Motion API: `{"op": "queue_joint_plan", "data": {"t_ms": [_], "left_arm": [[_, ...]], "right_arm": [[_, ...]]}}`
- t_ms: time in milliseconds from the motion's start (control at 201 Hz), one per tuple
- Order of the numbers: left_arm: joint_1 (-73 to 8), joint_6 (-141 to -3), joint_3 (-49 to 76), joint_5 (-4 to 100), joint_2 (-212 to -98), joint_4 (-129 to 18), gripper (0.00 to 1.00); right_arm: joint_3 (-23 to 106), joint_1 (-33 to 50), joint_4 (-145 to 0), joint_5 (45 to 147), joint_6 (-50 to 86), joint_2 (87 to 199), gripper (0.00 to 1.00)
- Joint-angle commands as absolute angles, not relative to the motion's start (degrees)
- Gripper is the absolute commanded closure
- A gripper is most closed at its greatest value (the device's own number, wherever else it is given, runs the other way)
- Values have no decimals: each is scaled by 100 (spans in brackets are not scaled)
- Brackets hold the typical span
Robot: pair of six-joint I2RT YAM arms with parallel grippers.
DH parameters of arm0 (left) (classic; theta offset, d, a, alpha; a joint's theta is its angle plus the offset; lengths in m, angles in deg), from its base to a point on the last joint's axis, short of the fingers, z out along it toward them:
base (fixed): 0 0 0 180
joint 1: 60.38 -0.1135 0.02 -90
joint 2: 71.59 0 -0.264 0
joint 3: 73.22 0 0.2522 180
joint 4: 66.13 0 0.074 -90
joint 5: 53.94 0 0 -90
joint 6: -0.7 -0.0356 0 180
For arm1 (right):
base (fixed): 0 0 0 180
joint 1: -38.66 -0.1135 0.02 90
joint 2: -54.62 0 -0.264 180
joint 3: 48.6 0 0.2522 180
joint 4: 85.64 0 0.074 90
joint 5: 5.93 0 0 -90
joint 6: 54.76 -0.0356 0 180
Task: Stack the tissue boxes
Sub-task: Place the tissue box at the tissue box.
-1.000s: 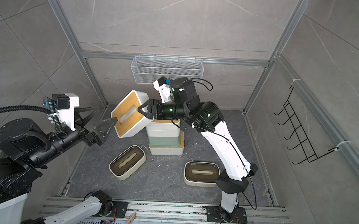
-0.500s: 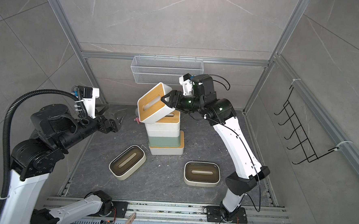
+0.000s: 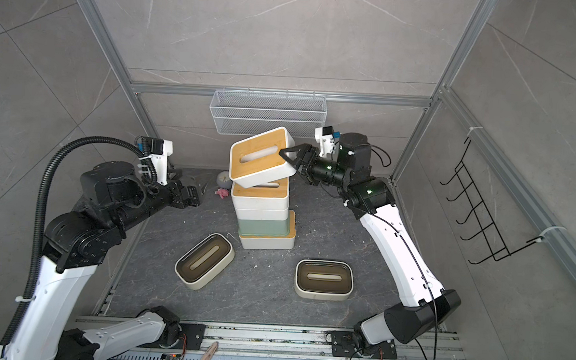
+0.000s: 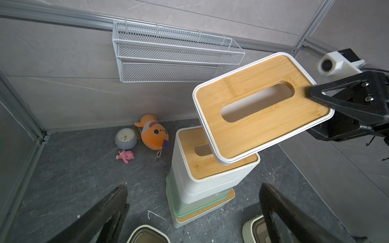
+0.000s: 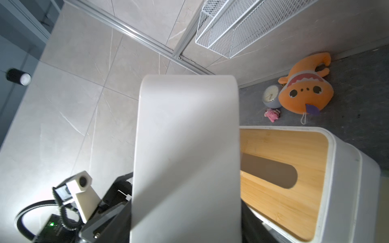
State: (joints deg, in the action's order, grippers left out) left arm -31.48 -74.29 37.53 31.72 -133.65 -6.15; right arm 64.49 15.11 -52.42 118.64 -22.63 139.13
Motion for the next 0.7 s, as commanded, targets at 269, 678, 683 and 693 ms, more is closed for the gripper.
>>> {"op": "queue_joint_plan", "data": {"t_ms": [269, 678, 683, 693], "left_arm": [[-4874, -6022, 2876, 5804, -13327, -1585, 0], [-6056, -4458, 1545, 7654, -13300, -3433, 0], [-6056, -4457, 1535, 7656, -13302, -3438, 0], [-6056, -4450, 1516, 7664, -13309, -3444, 0]], "right_arm": [[5496, 1857, -7180, 12555, -3596, 13577, 80], [4612, 1869, -8217, 12863, -4370, 13605, 79], [4602, 1866, -8243, 12858, -4383, 13603, 79], [4589, 1865, -8285, 12862, -4414, 13604, 79]]}}
